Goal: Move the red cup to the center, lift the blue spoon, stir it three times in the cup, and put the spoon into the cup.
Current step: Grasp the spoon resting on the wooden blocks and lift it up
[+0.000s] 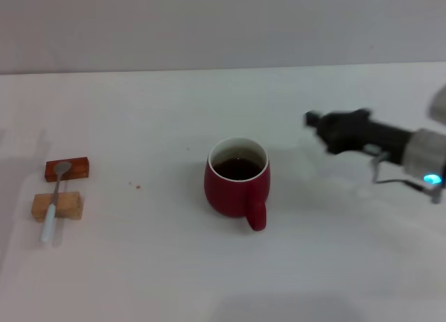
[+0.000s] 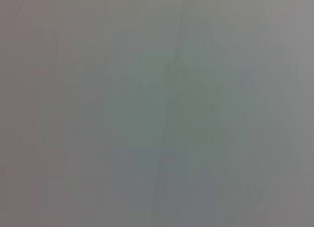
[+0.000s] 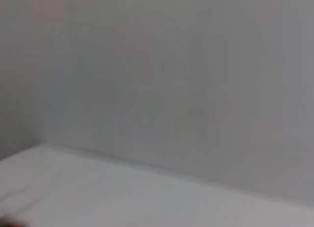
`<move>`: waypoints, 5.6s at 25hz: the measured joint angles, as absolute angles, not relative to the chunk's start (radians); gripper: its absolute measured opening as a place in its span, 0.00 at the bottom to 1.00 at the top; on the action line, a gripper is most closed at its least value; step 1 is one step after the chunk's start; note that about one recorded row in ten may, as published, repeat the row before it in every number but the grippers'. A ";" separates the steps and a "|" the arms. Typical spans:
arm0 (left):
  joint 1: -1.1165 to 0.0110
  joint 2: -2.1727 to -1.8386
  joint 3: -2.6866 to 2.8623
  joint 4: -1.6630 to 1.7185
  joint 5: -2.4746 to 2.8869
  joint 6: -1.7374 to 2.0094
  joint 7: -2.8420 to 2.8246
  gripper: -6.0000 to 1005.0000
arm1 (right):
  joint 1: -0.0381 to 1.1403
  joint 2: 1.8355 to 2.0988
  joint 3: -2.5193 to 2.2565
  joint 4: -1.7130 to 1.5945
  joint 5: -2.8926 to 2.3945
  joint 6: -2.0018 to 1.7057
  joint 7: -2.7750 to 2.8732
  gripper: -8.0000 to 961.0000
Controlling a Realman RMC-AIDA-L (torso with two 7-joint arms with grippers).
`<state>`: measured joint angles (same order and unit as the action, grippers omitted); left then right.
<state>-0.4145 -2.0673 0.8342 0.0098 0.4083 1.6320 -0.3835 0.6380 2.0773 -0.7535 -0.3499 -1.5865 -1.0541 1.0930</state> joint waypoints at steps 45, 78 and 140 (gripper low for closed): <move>-0.139 -2.065 1.369 -0.053 0.410 1.632 -0.554 0.80 | 0.633 2.068 -0.326 -0.251 -0.713 -0.977 0.300 0.47; -0.141 -2.068 1.446 -0.066 0.410 1.497 -0.580 0.79 | 0.635 2.065 -0.334 -0.232 -0.713 -0.991 0.298 0.46; -0.176 -2.072 1.425 -0.055 0.399 1.405 -0.623 0.21 | 0.627 2.064 -0.325 -0.222 -0.713 -1.013 0.303 0.46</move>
<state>-0.1763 -2.0723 1.4251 -0.0548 0.3987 1.4050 -0.6232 0.6266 2.0636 -0.3252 -0.2219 -0.7133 -1.0134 0.3033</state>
